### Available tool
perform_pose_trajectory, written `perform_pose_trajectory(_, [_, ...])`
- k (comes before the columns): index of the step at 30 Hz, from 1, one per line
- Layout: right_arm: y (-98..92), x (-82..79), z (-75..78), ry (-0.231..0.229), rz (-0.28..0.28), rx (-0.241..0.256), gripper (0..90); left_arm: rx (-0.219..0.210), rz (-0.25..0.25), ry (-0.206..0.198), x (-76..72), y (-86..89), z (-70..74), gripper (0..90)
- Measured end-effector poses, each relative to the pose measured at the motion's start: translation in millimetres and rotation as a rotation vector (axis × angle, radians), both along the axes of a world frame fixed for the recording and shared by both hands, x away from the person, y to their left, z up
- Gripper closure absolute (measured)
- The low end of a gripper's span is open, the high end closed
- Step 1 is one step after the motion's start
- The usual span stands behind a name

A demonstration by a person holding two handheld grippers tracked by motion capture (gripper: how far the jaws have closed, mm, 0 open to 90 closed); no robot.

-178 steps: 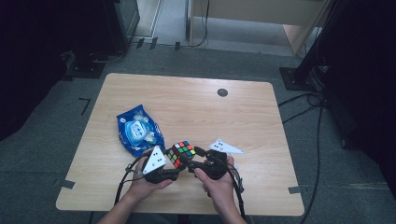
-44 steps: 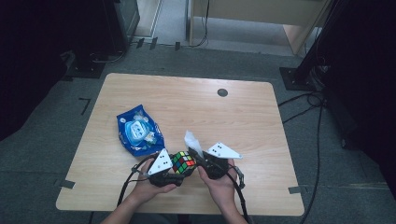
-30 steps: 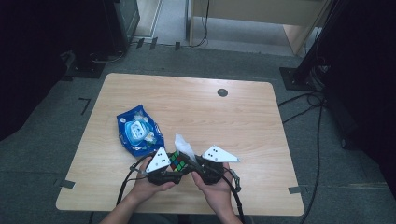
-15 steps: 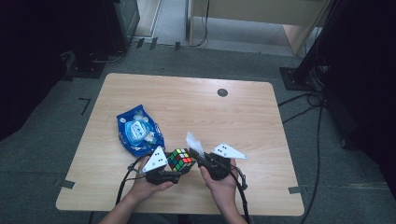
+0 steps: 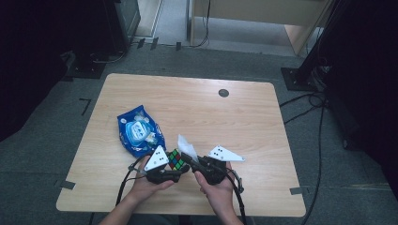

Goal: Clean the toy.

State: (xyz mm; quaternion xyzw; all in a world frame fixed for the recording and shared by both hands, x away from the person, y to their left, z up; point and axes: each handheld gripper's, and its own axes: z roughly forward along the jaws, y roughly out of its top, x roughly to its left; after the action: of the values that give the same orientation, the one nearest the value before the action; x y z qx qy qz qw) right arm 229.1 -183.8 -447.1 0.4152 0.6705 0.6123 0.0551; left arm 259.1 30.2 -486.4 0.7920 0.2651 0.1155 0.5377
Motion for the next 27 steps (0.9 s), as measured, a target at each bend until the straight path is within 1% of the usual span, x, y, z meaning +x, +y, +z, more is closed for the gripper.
perform_pose_trajectory(1, [-0.8, 0.6, -0.1, 0.001, 0.008, 0.008, 85.9, 0.003, 0.012, -0.003, 1.5, 2.8, 0.4, 33.9])
perform_pose_trajectory(2, [-1.3, 0.7, 0.1, 0.002, 0.012, 0.009, 86.1, -0.003, 0.024, -0.002, 3.2, 6.0, 1.1, 33.9])
perform_pose_trajectory(6, [-6.1, 2.8, -1.5, 0.013, -0.004, -0.017, 86.1, -0.040, 0.076, -0.004, 10.6, 22.1, 7.4, 33.9])
perform_pose_trajectory(7, [-7.8, 4.1, -2.7, 0.016, -0.017, -0.025, 86.1, -0.046, 0.089, -0.003, 11.8, 25.8, 8.4, 33.9])
perform_pose_trajectory(9, [-11.3, 7.6, -6.4, -0.004, -0.050, -0.074, 86.2, -0.054, 0.104, -0.003, 13.8, 31.3, 9.4, 33.9])
perform_pose_trajectory(11, [-15.5, 11.9, -11.9, -0.014, -0.085, -0.124, 86.2, -0.057, 0.112, -0.005, 14.2, 33.0, 10.0, 33.8])
perform_pose_trajectory(12, [-18.0, 14.2, -15.0, -0.010, -0.100, -0.139, 86.2, -0.060, 0.113, -0.007, 13.9, 32.7, 10.1, 33.9])
perform_pose_trajectory(14, [-23.5, 18.9, -21.5, 0.000, -0.129, -0.158, 86.4, -0.054, 0.108, -0.012, 12.9, 31.4, 10.1, 33.9])
perform_pose_trajectory(15, [-25.6, 20.7, -24.2, 0.016, -0.139, -0.156, 86.5, -0.052, 0.109, -0.016, 12.5, 30.7, 10.2, 33.9])
perform_pose_trajectory(17, [-25.8, 24.0, -28.8, 0.034, -0.147, -0.159, 86.4, -0.057, 0.111, -0.015, 12.1, 30.6, 10.9, 33.9])
perform_pose_trajectory(19, [-20.1, 27.5, -33.2, 0.048, -0.138, -0.176, 86.3, -0.064, 0.115, -0.016, 12.2, 32.0, 12.5, 33.9])
perform_pose_trajectory(22, [-8.2, 32.3, -41.1, 0.045, -0.128, -0.214, 85.5, -0.070, 0.120, -0.023, 11.2, 33.7, 14.8, 33.9])
perform_pose_trajectory(24, [-0.8, 34.8, -46.1, 0.039, -0.118, -0.239, 82.2, -0.076, 0.121, -0.027, 9.8, 34.2, 16.1, 33.9])
perform_pose_trajectory(25, [2.6, 36.2, -48.3, 0.026, -0.100, -0.254, 76.5, -0.079, 0.122, -0.029, 9.1, 34.5, 16.6, 33.9])
perform_pose_trajectory(27, [10.9, 38.6, -51.3, -0.024, -0.049, -0.294, 60.3, -0.080, 0.123, -0.037, 8.0, 35.2, 17.9, 33.9])
